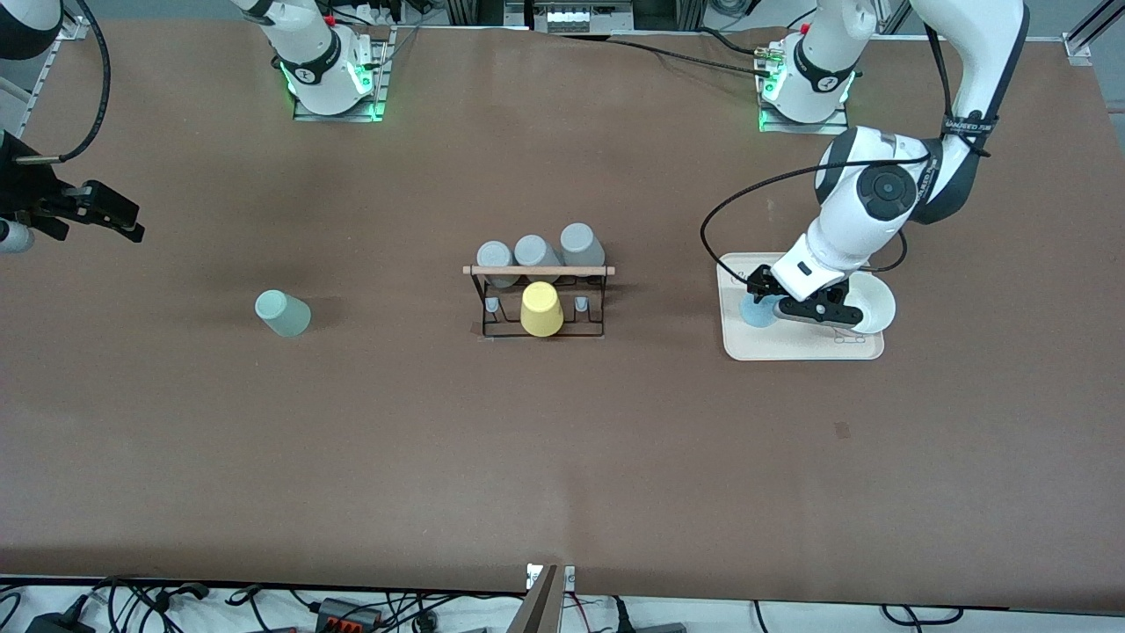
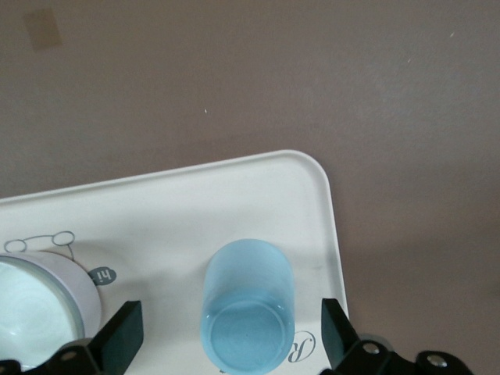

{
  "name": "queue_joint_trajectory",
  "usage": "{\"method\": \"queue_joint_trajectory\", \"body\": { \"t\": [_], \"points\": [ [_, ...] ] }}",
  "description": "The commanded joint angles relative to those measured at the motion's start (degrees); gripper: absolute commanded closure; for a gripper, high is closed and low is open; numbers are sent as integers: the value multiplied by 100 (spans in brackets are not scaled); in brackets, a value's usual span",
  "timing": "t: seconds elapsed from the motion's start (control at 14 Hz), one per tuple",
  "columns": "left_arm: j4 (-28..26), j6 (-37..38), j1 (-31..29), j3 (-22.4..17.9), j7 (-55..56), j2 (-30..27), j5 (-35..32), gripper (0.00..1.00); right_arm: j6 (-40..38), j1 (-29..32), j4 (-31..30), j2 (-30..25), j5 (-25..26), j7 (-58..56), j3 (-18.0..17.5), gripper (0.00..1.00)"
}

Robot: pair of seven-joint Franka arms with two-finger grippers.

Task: Hang scattered cups on rack with three cups
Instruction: 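Reach the left gripper to the light blue cup on the tray and grasp it, then carry the blue cup with the left gripper onto the rack beside the yellow cup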

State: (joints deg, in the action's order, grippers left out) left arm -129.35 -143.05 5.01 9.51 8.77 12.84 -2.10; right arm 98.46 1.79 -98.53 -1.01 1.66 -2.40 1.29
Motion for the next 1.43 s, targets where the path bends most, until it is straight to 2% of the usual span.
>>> {"method": "queue_joint_trajectory", "body": {
  "t": [0.0,0.36,0.5,0.57,0.72,0.79,1.0,1.22,1.36],
  "points": [
    [7,-231,-43,24,45,315,17,0,-309,15,45,-57,18,-102,-15,0],
    [-134,-513,-26,33,37,571,17,2,-433,24,53,-83,-8,-102,-23,0],
    [-134,-478,-26,33,45,571,17,28,-468,24,62,-83,-8,-102,-23,0],
    [-134,-443,-17,33,2,579,8,46,-442,41,62,-57,-16,-102,-15,0],
    [-125,-426,-8,33,-7,553,8,63,-416,24,132,-31,-8,-102,-23,0],
    [-117,-425,-17,33,-16,501,17,67,-407,15,141,-31,-16,-102,-23,0],
    [180,-85,0,42,-25,176,0,70,-390,-82,141,-22,45,-102,-32,0],
    [1285,1406,27,191,27,122,0,70,-179,-64,141,118,53,-102,-23,0],
    [2068,2015,62,366,150,184,0,70,-73,-56,141,154,54,-102,-23,0]
  ]
}}
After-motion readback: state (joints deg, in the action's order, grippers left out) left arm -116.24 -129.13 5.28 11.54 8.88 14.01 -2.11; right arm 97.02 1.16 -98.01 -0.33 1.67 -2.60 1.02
